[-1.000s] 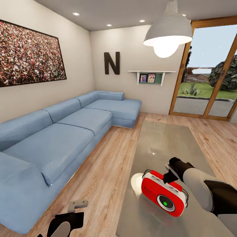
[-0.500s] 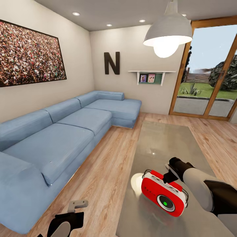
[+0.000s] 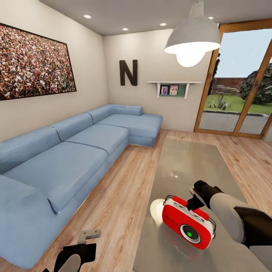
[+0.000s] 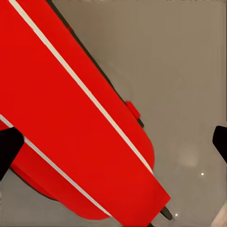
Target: Turn on the radio receiver that's on the table in the living room.
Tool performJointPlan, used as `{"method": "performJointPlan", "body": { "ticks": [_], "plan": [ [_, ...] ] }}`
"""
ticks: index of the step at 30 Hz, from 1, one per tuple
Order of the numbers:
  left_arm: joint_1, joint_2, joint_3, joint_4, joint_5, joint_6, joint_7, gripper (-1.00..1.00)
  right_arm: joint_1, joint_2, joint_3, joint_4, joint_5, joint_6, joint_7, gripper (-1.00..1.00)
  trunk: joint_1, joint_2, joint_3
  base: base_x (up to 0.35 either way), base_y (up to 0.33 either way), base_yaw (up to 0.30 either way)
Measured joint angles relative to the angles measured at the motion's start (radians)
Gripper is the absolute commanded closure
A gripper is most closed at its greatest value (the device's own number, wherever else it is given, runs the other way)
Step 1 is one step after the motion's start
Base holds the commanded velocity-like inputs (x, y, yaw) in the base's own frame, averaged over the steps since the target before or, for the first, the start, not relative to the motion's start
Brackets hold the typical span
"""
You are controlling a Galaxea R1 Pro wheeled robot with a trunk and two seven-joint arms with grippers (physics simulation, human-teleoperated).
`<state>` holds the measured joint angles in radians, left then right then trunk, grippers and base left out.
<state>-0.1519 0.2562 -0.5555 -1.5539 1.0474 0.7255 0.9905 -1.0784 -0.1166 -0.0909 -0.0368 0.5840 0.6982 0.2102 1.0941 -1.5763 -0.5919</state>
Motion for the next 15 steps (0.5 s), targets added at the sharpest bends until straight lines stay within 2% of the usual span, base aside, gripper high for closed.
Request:
{"method": "performJointPlan", "body": {
  "ticks": [4, 9, 15],
  "plan": [
    [0.000, 0.000, 0.001, 0.000, 0.000, 0.000, 0.000, 1.00, 0.000, 0.000, 0.000, 0.000, 0.001, 0.000, 0.000, -1.00, -0.015, 0.028, 0.013, 0.000, 0.000, 0.000],
    [0.000, -0.003, 0.040, 0.000, 0.000, 0.000, -0.001, 1.00, 0.000, 0.000, 0.001, 0.000, 0.001, 0.000, 0.000, -1.00, -0.034, 0.063, 0.028, 0.000, 0.000, 0.000],
    [0.000, -0.003, 0.045, 0.000, 0.000, 0.000, -0.001, 1.00, 0.000, 0.000, 0.001, 0.000, 0.001, 0.000, 0.000, -1.00, -0.057, 0.105, 0.047, 0.000, 0.000, 0.000]
  ]
}}
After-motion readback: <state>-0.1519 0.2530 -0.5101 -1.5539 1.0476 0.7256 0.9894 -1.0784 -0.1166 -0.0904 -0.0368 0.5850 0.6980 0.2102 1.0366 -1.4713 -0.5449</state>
